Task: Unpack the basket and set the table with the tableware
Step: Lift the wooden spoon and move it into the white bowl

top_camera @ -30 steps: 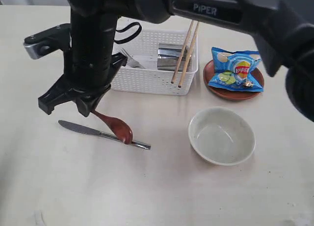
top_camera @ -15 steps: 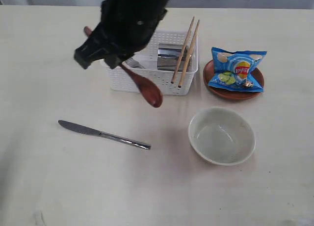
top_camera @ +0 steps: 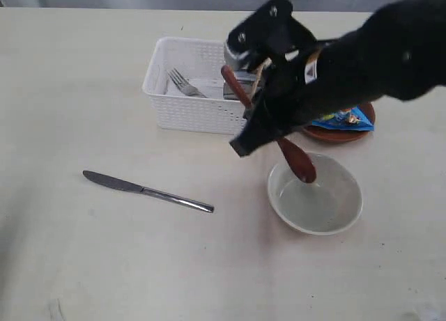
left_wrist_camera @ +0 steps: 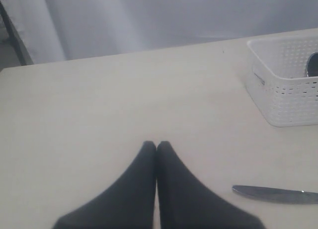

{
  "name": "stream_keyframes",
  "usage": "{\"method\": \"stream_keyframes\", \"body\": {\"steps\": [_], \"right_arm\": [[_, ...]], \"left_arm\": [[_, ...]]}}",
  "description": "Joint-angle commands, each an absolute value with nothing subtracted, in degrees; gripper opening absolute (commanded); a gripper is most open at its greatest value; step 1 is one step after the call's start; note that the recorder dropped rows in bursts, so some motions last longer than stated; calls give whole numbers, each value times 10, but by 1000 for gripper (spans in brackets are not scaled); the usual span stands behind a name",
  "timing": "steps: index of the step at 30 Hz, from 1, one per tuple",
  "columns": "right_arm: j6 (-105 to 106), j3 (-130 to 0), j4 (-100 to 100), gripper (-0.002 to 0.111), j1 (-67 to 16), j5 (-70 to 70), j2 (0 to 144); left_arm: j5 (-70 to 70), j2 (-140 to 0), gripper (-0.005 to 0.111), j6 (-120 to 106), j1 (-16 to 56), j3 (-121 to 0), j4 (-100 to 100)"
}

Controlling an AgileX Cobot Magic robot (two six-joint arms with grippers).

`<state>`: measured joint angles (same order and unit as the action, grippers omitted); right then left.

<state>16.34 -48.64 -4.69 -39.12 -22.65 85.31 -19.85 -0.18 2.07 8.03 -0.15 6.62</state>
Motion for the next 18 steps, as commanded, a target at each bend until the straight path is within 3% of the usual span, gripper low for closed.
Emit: {"method": "stream_keyframes", "body": {"steps": [1, 9, 18], "right_arm": [[182, -452, 12, 0, -387, -176, 849], [169, -445, 27, 0, -387, -222, 851], [169, -384, 27, 0, -387, -125, 851]], "left_arm": [[-197, 0, 0, 24, 80, 0, 65], [-197, 0, 0, 24, 80, 0, 65], [-197, 0, 0, 24, 80, 0, 65]]}}
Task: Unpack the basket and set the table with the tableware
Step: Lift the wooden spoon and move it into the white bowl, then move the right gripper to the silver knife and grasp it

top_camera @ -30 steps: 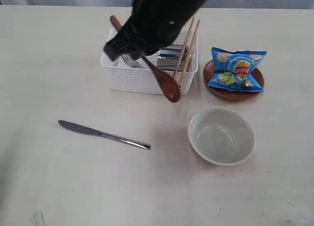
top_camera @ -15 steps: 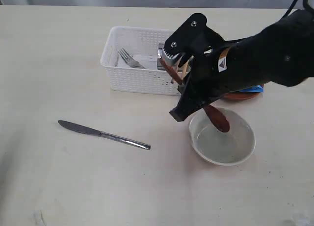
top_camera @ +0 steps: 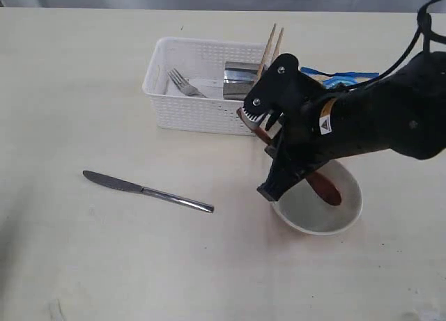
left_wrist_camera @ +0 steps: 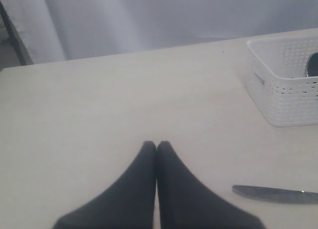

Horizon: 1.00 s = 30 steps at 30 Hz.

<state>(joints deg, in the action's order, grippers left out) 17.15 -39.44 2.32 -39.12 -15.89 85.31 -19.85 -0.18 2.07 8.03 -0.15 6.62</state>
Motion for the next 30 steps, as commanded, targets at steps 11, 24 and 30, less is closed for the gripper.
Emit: {"method": "stream_keyframes", "body": {"steps": [11, 24, 30], "right_arm": [[161, -386, 29, 0, -391, -108, 894], [148, -386, 29, 52, -391, -126, 862], [145, -388, 29, 50, -391, -117, 840]], "left_arm": [[-197, 0, 0, 24, 80, 0, 65], [-197, 0, 0, 24, 80, 0, 65], [-197, 0, 0, 24, 80, 0, 65]]}}
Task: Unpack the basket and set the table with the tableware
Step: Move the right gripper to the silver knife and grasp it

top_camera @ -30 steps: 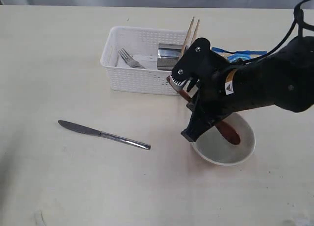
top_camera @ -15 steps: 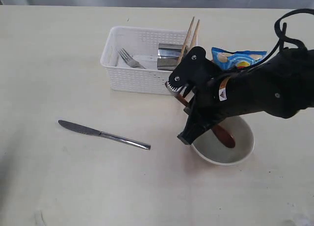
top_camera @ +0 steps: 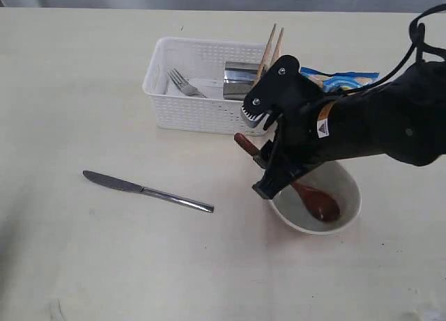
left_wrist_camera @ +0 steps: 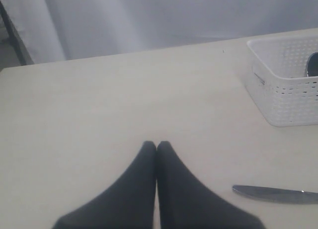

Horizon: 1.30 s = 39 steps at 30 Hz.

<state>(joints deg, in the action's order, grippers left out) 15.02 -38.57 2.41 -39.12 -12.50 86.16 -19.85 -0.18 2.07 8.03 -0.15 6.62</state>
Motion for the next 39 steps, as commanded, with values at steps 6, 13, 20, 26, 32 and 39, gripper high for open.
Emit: {"method": "stream_keyframes", "body": {"steps": [6, 13, 20, 26, 32, 39], "right_arm": [[142, -455, -17, 50, -431, -185, 768], [134, -595, -81, 37, -503, -359, 805], [129, -699, -71, 60, -573, -426, 961], [129, -787, -57, 43, -595, -464, 1104], [138, -875, -39, 50, -595, -495, 1200], [138, -895, 3, 51, -595, -502, 1242]], "left_arm": [[-197, 0, 0, 24, 80, 0, 65], [-197, 0, 0, 24, 80, 0, 65], [-197, 0, 0, 24, 80, 0, 65], [-197, 0, 0, 24, 80, 0, 65], [-197, 0, 0, 24, 80, 0, 65], [-197, 0, 0, 24, 80, 0, 65]]}}
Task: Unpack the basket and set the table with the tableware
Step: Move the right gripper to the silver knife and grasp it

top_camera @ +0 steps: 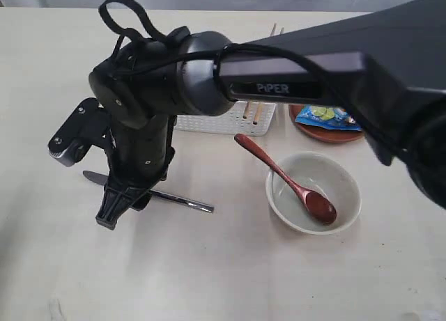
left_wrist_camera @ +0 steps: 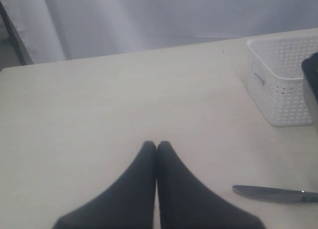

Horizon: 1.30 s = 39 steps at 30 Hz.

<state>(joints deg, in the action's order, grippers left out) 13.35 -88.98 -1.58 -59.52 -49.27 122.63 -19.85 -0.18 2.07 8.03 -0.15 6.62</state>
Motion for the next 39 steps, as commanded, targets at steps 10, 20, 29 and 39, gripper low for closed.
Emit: {"method": "stream_keyframes", "body": {"steps": [10, 20, 29, 39], "right_arm": [[133, -895, 28, 46, -595, -477, 1265], [133, -895, 59, 13, -595, -496, 1287], [-39, -895, 38, 0, -595, -506, 1288], [-92, -891, -49, 0, -594, -520, 1265]], "left_arm": [[-197, 0, 0, 24, 80, 0, 57], [-197, 0, 0, 24, 80, 0, 57], [-197, 0, 0, 24, 80, 0, 57], [-197, 0, 0, 24, 80, 0, 57]]}}
